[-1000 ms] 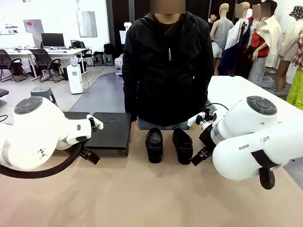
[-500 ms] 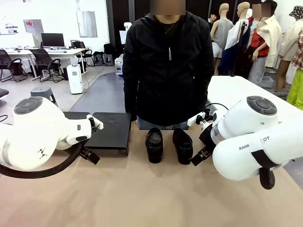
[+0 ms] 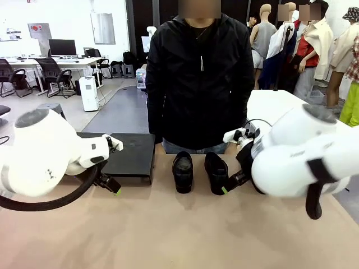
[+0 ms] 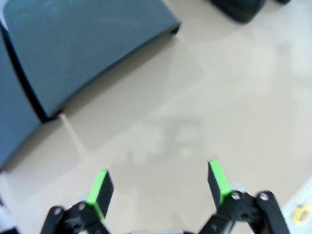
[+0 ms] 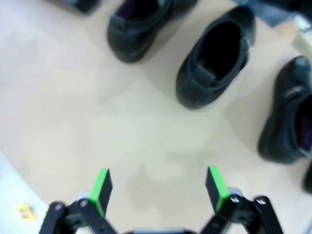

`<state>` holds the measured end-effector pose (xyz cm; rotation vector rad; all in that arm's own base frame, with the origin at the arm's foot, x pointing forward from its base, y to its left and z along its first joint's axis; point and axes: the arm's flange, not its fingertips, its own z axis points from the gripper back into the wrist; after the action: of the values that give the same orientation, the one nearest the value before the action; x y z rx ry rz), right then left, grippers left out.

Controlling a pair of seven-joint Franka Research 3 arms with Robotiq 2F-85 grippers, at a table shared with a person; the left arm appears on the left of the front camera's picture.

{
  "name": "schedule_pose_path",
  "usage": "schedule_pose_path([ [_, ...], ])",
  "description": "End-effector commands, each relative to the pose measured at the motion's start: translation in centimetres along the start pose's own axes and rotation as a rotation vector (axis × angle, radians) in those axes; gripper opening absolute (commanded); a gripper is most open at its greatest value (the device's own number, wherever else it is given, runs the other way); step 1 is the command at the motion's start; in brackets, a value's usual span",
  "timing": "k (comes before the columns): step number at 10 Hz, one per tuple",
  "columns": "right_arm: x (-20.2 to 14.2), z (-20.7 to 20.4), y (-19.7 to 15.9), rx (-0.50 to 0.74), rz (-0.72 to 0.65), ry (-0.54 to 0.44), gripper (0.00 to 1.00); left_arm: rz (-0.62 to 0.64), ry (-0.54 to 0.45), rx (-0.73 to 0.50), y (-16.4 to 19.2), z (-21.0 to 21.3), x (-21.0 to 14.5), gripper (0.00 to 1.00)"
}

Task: Organize the shoes by placing them on the stand.
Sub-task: Pick up one Shoe and place it in the middle of the table.

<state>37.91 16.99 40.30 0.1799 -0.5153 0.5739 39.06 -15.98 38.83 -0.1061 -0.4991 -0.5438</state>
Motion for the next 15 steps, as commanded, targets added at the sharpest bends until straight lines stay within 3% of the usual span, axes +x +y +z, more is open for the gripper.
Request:
schedule_pose_path([
  [1, -0.5, 9.7, -3.4, 0.12, -0.267, 0.012, 1.0, 0.134, 0.01, -0.184, 0.6, 9.6, -2.0, 1.0],
  [2, -2.0, 13.7, -4.1, 0.16, -0.301, -0.003, 1.0, 0.11, -0.04, -0.36, 1.9, 14.2, -4.1, 1.0],
  [4, -6.9, 21.1, -6.4, 0.212, -0.279, -0.093, 1.0, 0.058, -0.196, -0.445, 4.9, 22.7, -10.0, 1.0],
  [5, -9.9, 23.9, -8.3, 0.179, -0.368, -0.177, 1.0, 0.074, -0.301, -0.453, 6.8, 25.5, -13.8, 1.0],
  [7, -15.4, 26.5, -13.0, 0.166, -0.599, -0.313, 1.0, 0.235, -0.44, -0.477, 11.1, 26.0, -19.3, 1.0],
  [9, -16.3, 25.6, -14.2, 0.156, -0.655, -0.371, 1.0, 0.368, -0.381, -0.474, 13.5, 22.9, -19.2, 1.0],
  [10, -14.9, 29.9, -14.2, 0.158, -0.601, -0.314, 1.0, 0.247, -0.439, -0.472, 14.1, 32.2, -17.2, 1.0],
  [15, -14.9, 29.9, -14.2, 0.158, -0.601, -0.314, 1.0, 0.247, -0.439, -0.472, 14.1, 32.2, -17.2, 1.0],
])
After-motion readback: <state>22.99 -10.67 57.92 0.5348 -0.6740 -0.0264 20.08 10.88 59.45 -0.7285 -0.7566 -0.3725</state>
